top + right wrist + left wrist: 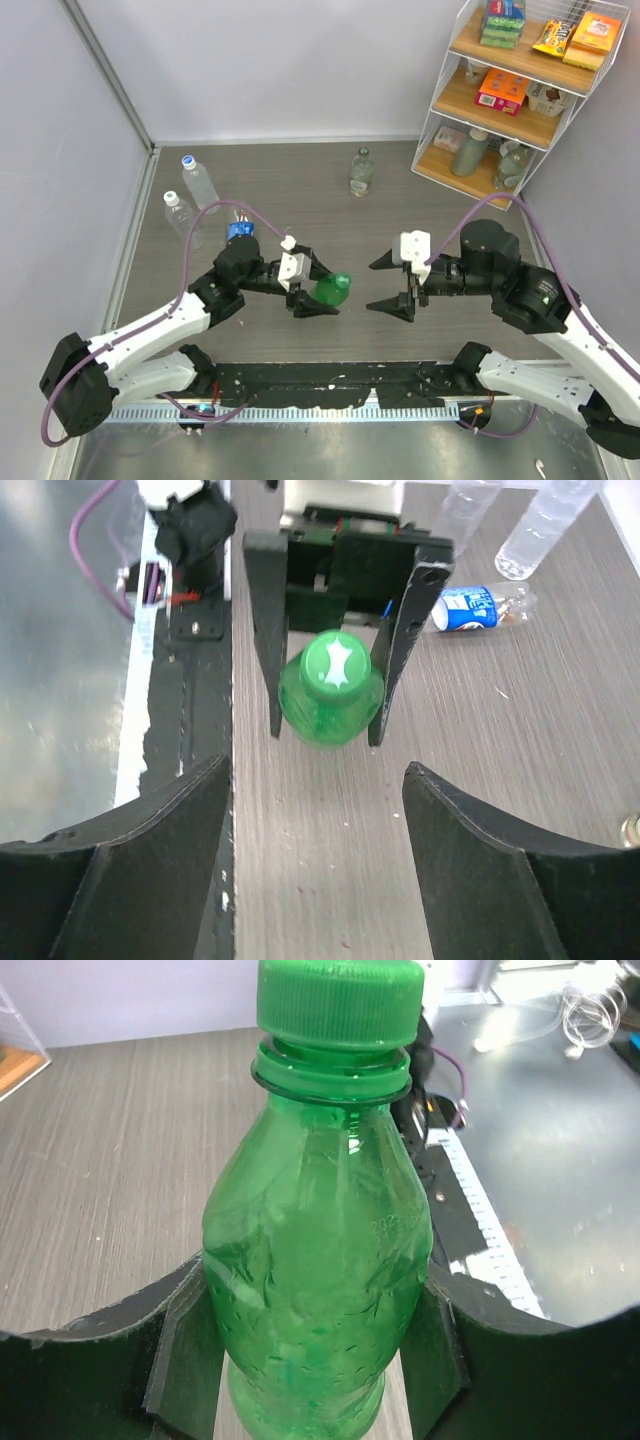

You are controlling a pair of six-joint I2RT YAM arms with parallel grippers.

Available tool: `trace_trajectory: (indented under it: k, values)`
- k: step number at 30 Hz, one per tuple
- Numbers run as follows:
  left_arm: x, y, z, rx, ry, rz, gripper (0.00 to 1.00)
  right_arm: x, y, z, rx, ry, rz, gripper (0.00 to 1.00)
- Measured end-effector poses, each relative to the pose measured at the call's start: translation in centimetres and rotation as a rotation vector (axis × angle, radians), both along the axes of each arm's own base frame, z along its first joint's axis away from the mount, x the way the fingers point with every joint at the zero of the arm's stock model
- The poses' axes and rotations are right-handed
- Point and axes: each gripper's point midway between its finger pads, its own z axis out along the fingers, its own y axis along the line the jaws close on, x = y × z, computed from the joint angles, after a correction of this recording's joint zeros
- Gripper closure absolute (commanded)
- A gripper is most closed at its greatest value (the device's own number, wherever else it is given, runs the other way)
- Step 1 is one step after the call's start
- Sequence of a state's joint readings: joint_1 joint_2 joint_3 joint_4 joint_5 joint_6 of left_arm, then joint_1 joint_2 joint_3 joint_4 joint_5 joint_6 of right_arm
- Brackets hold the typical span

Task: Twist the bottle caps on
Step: Screw the bottle cap onto the plastic bottle.

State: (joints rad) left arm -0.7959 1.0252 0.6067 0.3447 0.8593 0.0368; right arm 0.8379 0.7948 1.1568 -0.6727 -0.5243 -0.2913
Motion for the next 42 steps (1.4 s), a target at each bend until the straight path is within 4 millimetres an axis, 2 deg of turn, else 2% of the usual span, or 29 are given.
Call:
trace_trajectory:
  k: [5, 8, 14, 20, 28, 36, 42]
  values:
    - [-1.7, 0.8, -0.5, 0.008, -0.079, -0.146, 1.0, -0.7, 0.1, -1.7, -0.054, -0.122, 0.126, 0.25]
    - [-2.2, 1.1, -0.6, 0.013, -0.101, -0.201, 1.0, -0.7, 0.6, -1.9, -0.055, -0.16, 0.175, 0.25]
    - [-0.9, 0.6, -0.1, 0.05, -0.084, -0.267, 1.0, -0.1, 2.4, -2.1, -0.068, -0.207, 0.266, 0.28]
    - [-1.4, 0.9, -0.8, 0.065, -0.057, -0.309, 1.0, 0.3, 3.6, -2.7, -0.087, -0.211, 0.327, 0.29]
    - [-1.9, 1.0, -0.8, 0.059, -0.058, -0.335, 1.0, -0.2, 3.8, -2.1, -0.064, -0.223, 0.356, 0.29]
    - [-2.1, 0.9, -1.4, 0.063, -0.034, -0.36, 1.0, -1.0, 4.5, 0.1, -0.009, -0.246, 0.411, 0.36]
    - [-2.1, 0.9, -1.5, 0.065, -0.025, -0.366, 1.0, -1.0, 5.1, -0.8, -0.038, -0.219, 0.44, 0.37]
